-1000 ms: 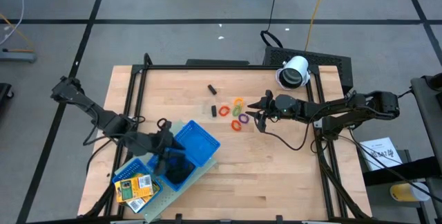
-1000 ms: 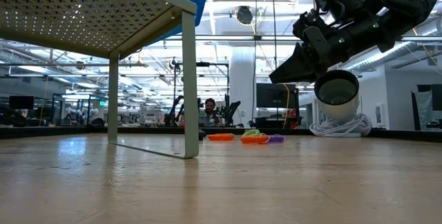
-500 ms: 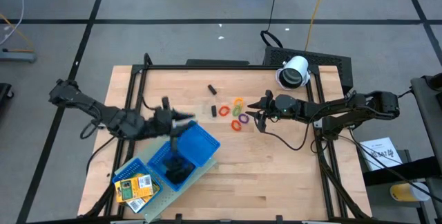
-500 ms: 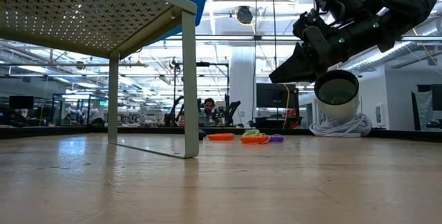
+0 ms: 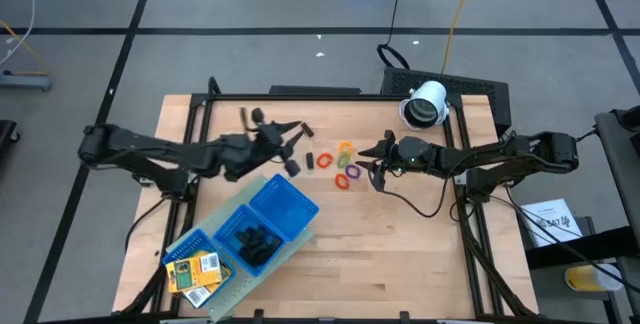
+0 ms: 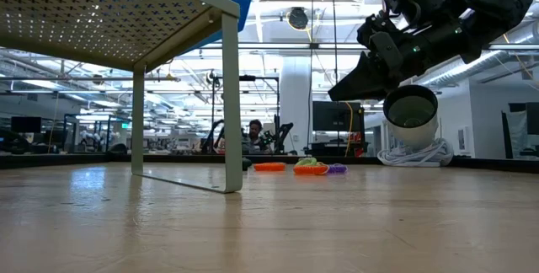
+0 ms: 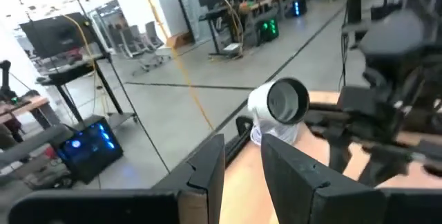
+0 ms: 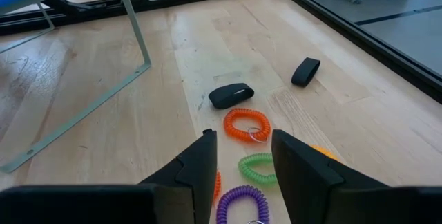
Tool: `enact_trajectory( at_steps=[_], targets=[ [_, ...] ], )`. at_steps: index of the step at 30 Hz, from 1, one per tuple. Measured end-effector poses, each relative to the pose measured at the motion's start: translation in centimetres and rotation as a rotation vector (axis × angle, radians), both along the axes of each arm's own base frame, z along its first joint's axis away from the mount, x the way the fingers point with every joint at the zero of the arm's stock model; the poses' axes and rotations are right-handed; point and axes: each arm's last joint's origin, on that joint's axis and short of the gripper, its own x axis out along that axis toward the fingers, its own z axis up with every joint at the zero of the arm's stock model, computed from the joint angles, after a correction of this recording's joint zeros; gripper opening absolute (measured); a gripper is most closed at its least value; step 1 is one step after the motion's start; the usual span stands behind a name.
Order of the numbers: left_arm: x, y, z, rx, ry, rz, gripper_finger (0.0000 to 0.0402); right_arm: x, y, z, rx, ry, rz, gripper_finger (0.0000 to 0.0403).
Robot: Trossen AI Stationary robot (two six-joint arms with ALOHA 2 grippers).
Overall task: Pick & Place Office Desk Supplies
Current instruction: Put the black rubber band into the center blue basket on the shelf
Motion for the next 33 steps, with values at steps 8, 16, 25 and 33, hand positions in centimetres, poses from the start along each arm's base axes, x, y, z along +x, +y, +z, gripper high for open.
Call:
enact_trajectory(
  at_steps=[8,16,25,33],
  targets=[
    [3.9,4.2,-4.3,-0.248,-0.036,-0.057,0.0118,0.0,0.0,0.0,0.0,0.001,0.0,0.0128],
    [3.3,8.9,-6.0,-0.526,-0.101,0.132,0.0239,0.0,0.0,0.0,-0.008,0.002,0.004,0.0128],
    [5.3,9.9,-8.8,-0.53,-0.082,0.131,0.0319,0.0,0.0,0.0,-0.02,0.007,0.008,0.0128],
    [6.3,11.6,-14.5,-0.751,-0.122,0.37,0.0311,0.0,0.0,0.0,-0.019,0.006,0.011,0.0128]
  ],
)
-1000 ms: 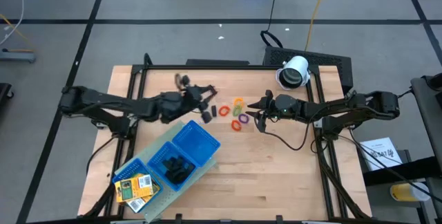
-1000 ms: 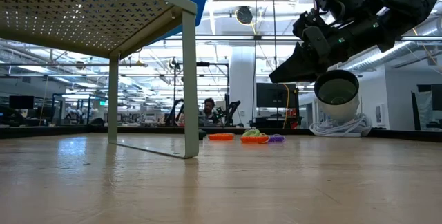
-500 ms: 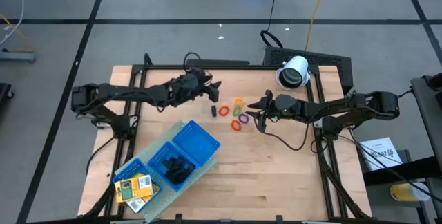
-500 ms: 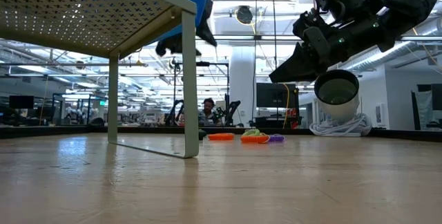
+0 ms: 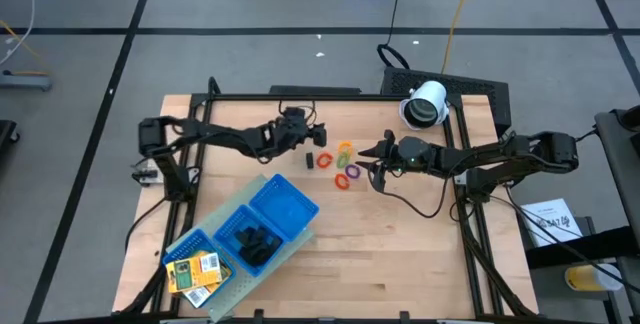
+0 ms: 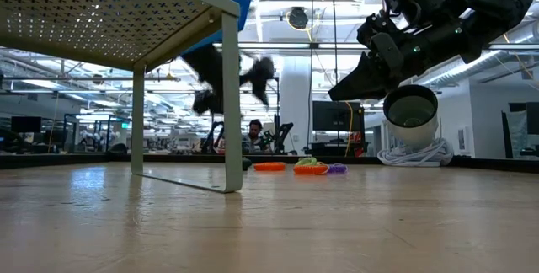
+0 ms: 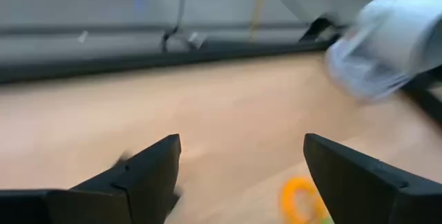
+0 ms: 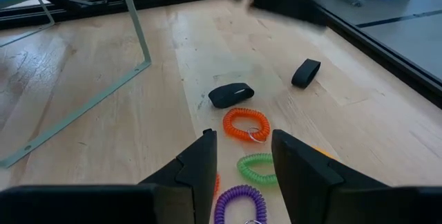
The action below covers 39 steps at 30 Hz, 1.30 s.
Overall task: Pick & Place Office Desk Supplies
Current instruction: Put the black rubber band into the center blue basket on the shelf
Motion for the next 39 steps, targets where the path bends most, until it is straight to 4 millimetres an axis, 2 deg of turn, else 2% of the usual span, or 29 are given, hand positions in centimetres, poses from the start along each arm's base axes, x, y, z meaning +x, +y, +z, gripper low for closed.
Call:
enact_trajectory(
  at_steps=[4,9,15,22,39],
  targets=[
    [0.2,0.6,-2.9,-0.072,0.04,0.052,0.0298,0.0,0.0,0.0,0.0,0.0,0.0,0.0128],
    [0.2,1.5,-5.6,-0.127,0.075,0.11,0.0288,0.0,0.0,0.0,0.0,0.0,0.0,0.0128],
    [0.0,2.6,-7.4,-0.225,0.045,0.145,0.0287,0.0,0.0,0.0,0.0,0.0,0.0,0.0128],
    [0.3,3.3,-7.2,-0.213,-0.023,0.127,0.0287,0.0,0.0,0.0,0.0,0.0,0.0,0.0128],
    [-0.4,5.5,-7.4,-0.242,-0.056,0.138,0.0287,0.0,0.0,0.0,0.0,0.0,0.0,0.0128]
  ],
)
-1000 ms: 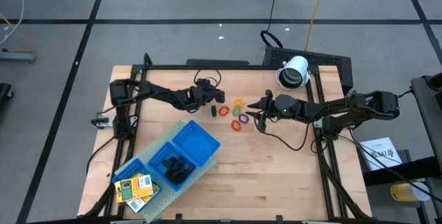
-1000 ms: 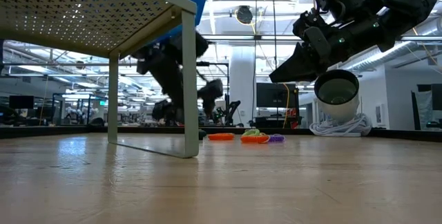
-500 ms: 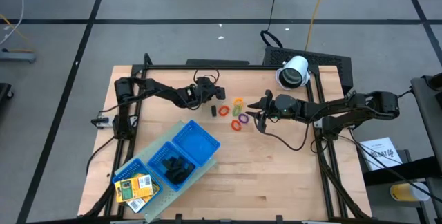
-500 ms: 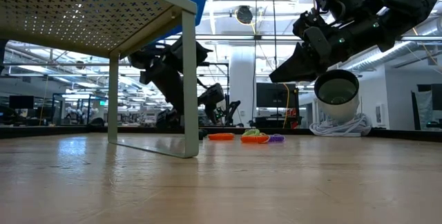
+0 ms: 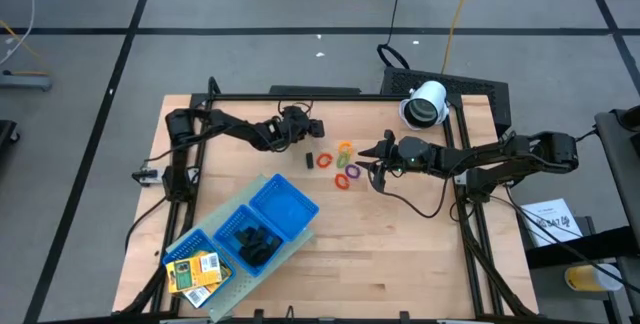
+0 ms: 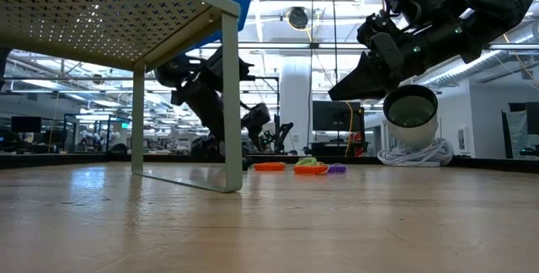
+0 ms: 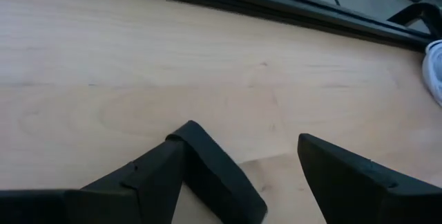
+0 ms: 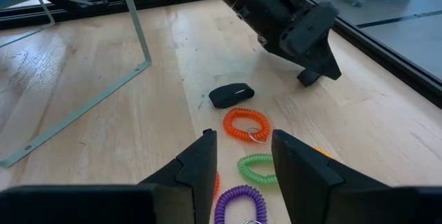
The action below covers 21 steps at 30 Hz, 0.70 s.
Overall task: Pick & Place Office Desk Supplies
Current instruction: Put the black rubber band into the center blue basket on the shelf
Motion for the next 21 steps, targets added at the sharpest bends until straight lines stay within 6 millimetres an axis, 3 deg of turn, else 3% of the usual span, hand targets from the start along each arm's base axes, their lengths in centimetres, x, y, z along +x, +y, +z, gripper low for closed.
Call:
enact_trajectory(
  at_steps=[6,21],
  targets=[
    [0.06,-0.09,-0.16,0.007,0.002,0.011,0.0258,0.0,0.0,0.0,0.0,0.0,0.0,0.0128],
    [0.11,-0.2,-0.13,0.026,0.011,0.02,0.0094,0.0,-0.01,0.0,-0.001,0.0,-0.003,0.0128]
  ],
)
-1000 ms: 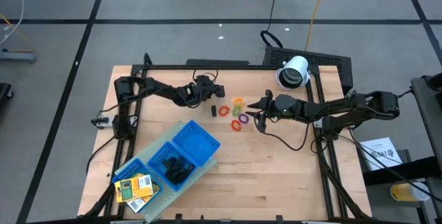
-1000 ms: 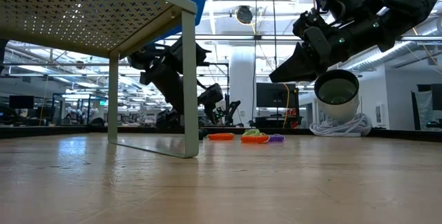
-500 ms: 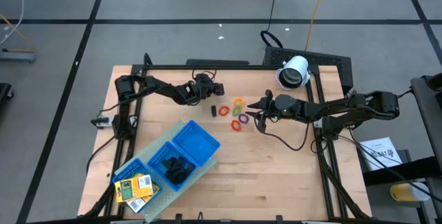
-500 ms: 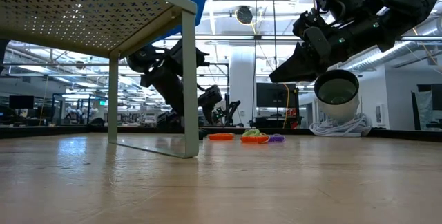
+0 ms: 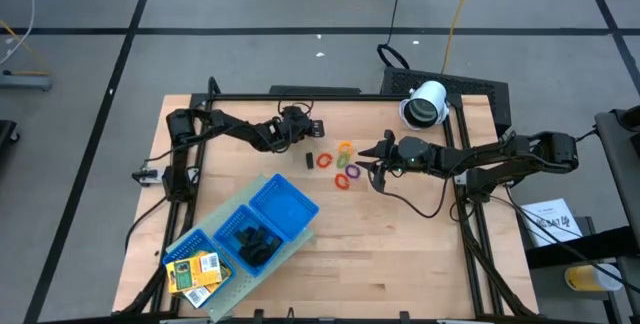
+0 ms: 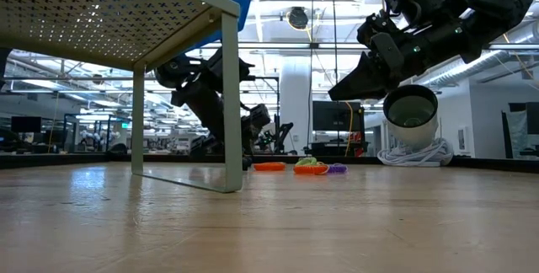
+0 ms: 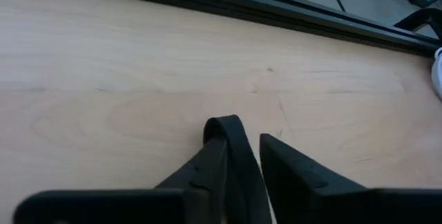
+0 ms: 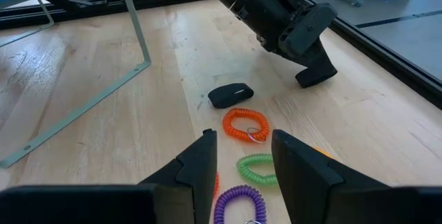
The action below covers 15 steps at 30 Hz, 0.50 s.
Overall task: Pick & Place Office Desk Supplies
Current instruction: Put the black rubber band into the center blue basket on the shelf
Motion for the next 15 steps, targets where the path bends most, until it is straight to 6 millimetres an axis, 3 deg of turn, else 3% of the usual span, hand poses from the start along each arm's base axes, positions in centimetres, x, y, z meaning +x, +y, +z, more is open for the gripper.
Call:
enact_trajectory(
  at_steps=[9,15],
  targets=[
    [0.4,-1.1,0.1,0.065,0.045,0.002,0.0038,0.0,0.0,0.0,0.0,0.0,0.0,0.0128],
    [1.2,-1.9,0.6,0.126,0.024,-0.088,0.0006,0.0,0.0,0.0,0.0,0.0,0.0,0.0128]
  ],
)
